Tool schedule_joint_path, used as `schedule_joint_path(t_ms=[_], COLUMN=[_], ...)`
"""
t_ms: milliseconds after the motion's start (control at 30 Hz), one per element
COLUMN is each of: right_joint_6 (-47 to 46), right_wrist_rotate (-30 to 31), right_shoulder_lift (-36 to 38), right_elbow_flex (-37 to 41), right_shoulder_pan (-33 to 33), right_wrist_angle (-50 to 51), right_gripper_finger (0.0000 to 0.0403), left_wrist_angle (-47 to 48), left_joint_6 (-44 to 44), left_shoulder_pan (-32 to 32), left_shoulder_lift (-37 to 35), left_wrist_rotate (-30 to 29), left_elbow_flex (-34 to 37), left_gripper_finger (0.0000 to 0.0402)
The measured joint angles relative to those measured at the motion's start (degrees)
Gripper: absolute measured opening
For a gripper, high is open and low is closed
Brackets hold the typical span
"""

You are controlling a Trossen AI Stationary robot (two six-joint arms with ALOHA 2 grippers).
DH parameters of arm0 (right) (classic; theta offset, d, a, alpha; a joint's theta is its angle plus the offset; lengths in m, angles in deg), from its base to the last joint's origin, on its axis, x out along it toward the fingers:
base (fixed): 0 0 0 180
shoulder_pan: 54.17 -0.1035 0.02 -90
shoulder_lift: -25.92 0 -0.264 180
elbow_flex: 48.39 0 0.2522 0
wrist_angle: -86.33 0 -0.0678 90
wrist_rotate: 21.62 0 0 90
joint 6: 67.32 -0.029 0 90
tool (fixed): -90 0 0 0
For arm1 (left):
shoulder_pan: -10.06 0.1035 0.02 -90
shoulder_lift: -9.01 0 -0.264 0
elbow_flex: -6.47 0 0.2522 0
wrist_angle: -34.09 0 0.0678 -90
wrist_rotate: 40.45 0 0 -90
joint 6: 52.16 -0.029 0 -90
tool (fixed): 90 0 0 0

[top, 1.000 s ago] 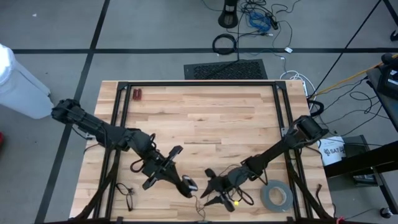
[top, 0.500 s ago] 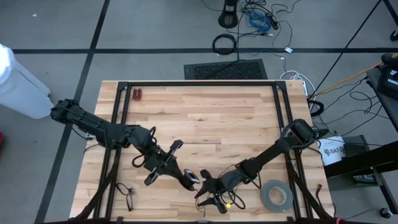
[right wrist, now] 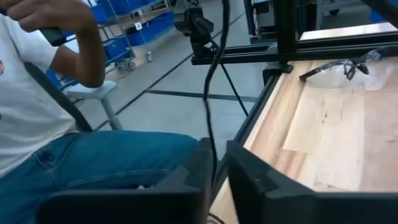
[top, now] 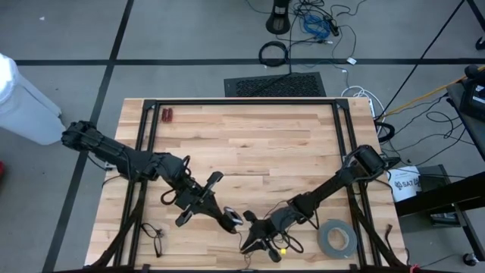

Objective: Coil cords
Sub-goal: Coil the black wire on the spool

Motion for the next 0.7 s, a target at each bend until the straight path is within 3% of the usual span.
schedule_joint_path(t_ms=[200,333,467,700], right_joint_6=[-1.11,-1.31,-0.90,0.55], right_wrist_rotate=[0.04,1.51,1.57,3.14], right_shoulder_lift=[0.00,0.02,0.02,0.04], right_elbow_flex=[0.00,0.00,0.00,0.00], right_shoulder_pan=[-0.22,-0.20,-0.20,-0.15], right_wrist_angle=[-0.19,-0.41,-0.40,-0.36], right_gripper_finger=[0.0144,0.0175,0.0146,0.0017], left_wrist_angle=[0.01,0.00,-0.01,-0.05], left_joint_6=[-0.02,-0.02,-0.02,-0.01], left_shoulder_pan=[0.00,0.00,0.00,-0.01], left_shoulder_lift=[0.00,0.00,0.00,0.00], left_wrist_rotate=[-0.28,-0.33,-0.42,-0.65], left_elbow_flex=[0.00,0.00,0.00,0.00], left_gripper_finger=[0.0003,0.0003,0.0003,0.0003])
